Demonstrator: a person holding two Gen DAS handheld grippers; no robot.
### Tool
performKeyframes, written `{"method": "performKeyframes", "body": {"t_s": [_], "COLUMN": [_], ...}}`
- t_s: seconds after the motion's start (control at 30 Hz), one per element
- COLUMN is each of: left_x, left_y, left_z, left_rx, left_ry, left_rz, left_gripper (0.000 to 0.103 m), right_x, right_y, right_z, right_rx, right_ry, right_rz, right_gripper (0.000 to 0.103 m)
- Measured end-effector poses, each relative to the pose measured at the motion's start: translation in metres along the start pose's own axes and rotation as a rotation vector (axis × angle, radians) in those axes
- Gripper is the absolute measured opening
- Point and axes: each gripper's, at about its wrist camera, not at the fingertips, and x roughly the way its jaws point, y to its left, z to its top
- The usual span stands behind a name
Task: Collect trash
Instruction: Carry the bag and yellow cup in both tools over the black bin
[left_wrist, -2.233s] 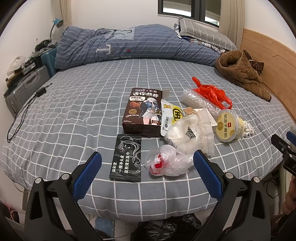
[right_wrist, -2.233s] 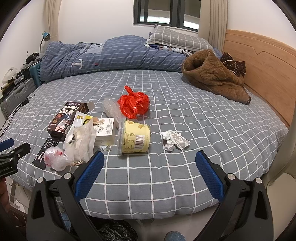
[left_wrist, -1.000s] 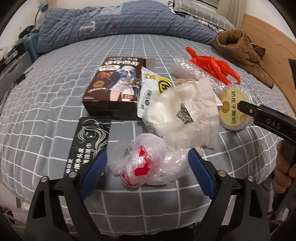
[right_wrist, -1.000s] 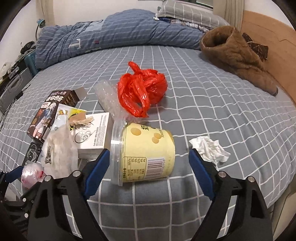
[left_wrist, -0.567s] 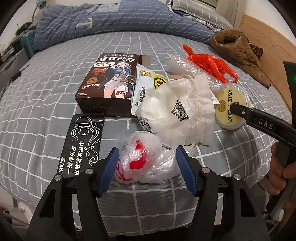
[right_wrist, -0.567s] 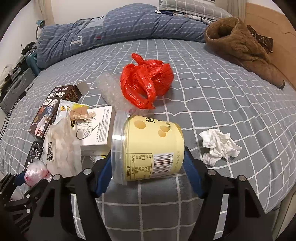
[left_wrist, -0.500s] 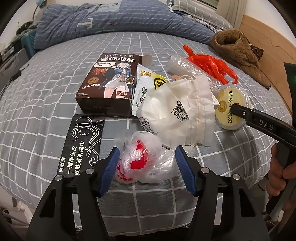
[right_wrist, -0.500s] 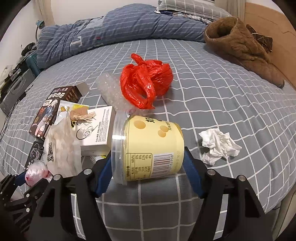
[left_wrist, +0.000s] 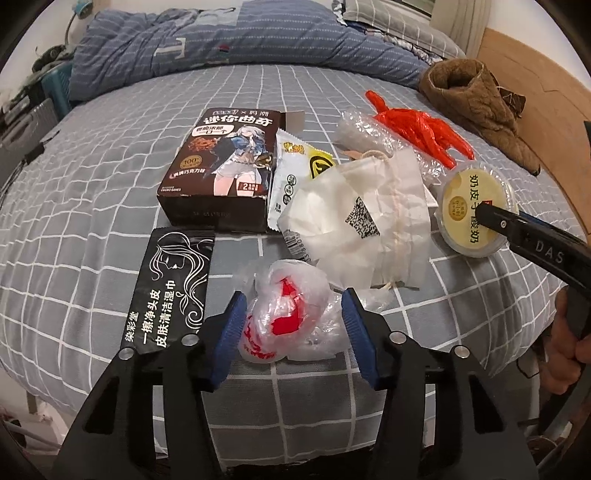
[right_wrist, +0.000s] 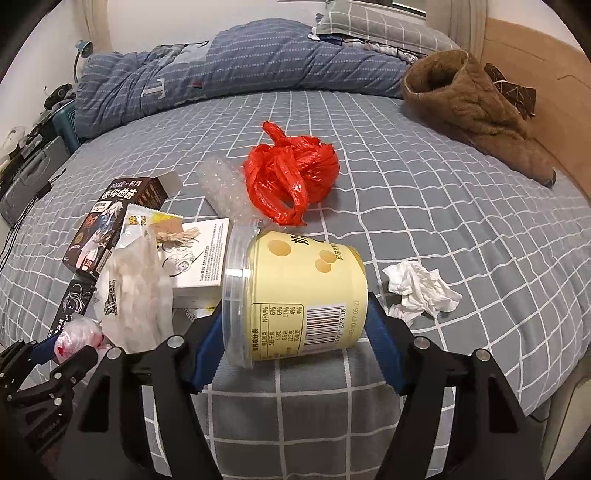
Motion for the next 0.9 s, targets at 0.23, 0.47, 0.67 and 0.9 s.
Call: {"method": "performKeyframes", "body": {"t_s": [0.23, 0.47, 0.67, 0.9], "left_x": [0.011, 0.012, 0.002, -0.013], "left_y": [-0.002, -0.007, -0.002, -0.001], "left_z": [-0.004, -0.003, 0.001, 0.004], "left_rx": [0.008, 0.022, -0.005, 0.004], "left_ry": [0.011, 0.017, -0.004, -0.025], "left_rz": [0.016, -0.011, -0.029, -0.031], "left_gripper": [0.070, 0.048, 0.046, 0.046], "right_x": [-0.001, -0.004, -0.012, -0.024], "right_y": [0.002, 0.000, 0.000, 0.004], "right_z": [0.001, 0.001, 0.003, 0.003], "right_rx": [-0.006, -0.004, -0.005, -0.011], "right_ry": [-0.003, -0.009, -0.023, -0.039], "right_rz": [0.002, 0.002, -0.003, -0.015], "right_gripper": [0.066, 0.066, 0.066, 0.066]}}
